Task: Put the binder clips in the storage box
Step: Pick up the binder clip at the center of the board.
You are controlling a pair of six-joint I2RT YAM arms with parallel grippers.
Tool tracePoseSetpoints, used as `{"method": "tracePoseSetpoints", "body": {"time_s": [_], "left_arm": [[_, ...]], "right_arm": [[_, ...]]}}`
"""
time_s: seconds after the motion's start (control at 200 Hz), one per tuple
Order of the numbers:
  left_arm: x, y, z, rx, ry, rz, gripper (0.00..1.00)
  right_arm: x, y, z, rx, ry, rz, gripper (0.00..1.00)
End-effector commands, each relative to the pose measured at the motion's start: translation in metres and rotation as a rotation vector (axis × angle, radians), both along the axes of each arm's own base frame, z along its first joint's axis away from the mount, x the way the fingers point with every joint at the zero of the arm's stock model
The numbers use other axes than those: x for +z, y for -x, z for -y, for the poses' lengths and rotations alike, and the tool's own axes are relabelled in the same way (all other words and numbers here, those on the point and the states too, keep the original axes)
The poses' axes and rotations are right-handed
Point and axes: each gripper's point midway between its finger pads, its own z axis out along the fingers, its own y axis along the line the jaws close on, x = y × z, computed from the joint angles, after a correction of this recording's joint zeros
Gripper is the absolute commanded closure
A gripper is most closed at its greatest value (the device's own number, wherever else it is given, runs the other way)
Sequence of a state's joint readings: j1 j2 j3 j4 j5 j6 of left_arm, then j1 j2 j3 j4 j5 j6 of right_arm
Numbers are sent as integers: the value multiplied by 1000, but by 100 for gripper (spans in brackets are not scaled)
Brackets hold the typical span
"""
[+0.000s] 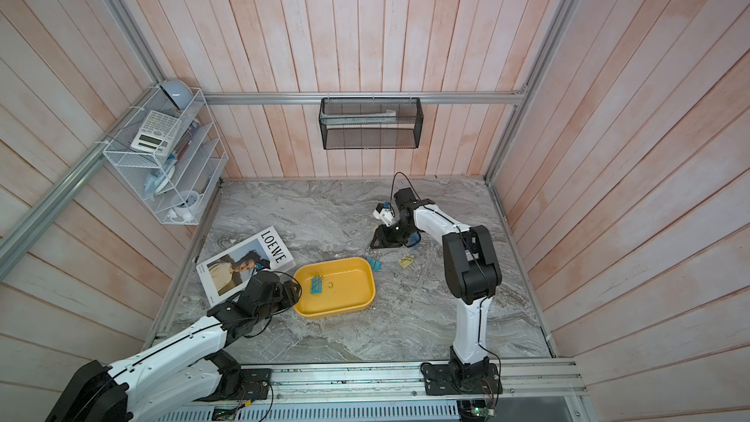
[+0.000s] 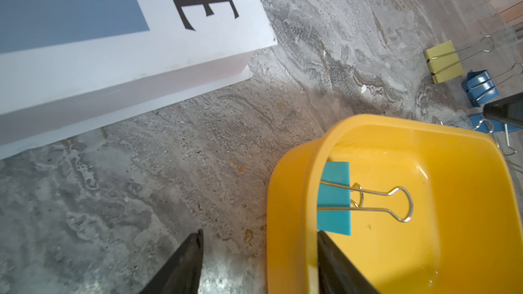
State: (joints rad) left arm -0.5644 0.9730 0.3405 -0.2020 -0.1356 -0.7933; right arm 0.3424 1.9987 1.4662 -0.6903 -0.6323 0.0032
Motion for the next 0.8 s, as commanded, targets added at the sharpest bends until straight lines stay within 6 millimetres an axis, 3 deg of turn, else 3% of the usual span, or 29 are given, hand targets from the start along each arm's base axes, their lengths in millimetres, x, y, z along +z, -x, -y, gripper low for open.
{"method": "tracePoseSetpoints", "body": {"time_s": [0.0, 0.28, 0.56, 0.795], "left_arm": [[-6, 3, -3, -4, -14, -11, 35], [-6, 3, -3, -4, -14, -10, 35], [-6, 3, -4, -1, -17, -13, 35], [-4, 2, -3, -3, -16, -7, 35]], "right_arm": [[-7, 10, -4, 34, -22, -44, 61], [-25, 24, 2, 37, -3, -90, 62], [-29, 33, 0, 45, -20, -102, 64], [-30, 24, -5, 43, -36, -107, 82]]}}
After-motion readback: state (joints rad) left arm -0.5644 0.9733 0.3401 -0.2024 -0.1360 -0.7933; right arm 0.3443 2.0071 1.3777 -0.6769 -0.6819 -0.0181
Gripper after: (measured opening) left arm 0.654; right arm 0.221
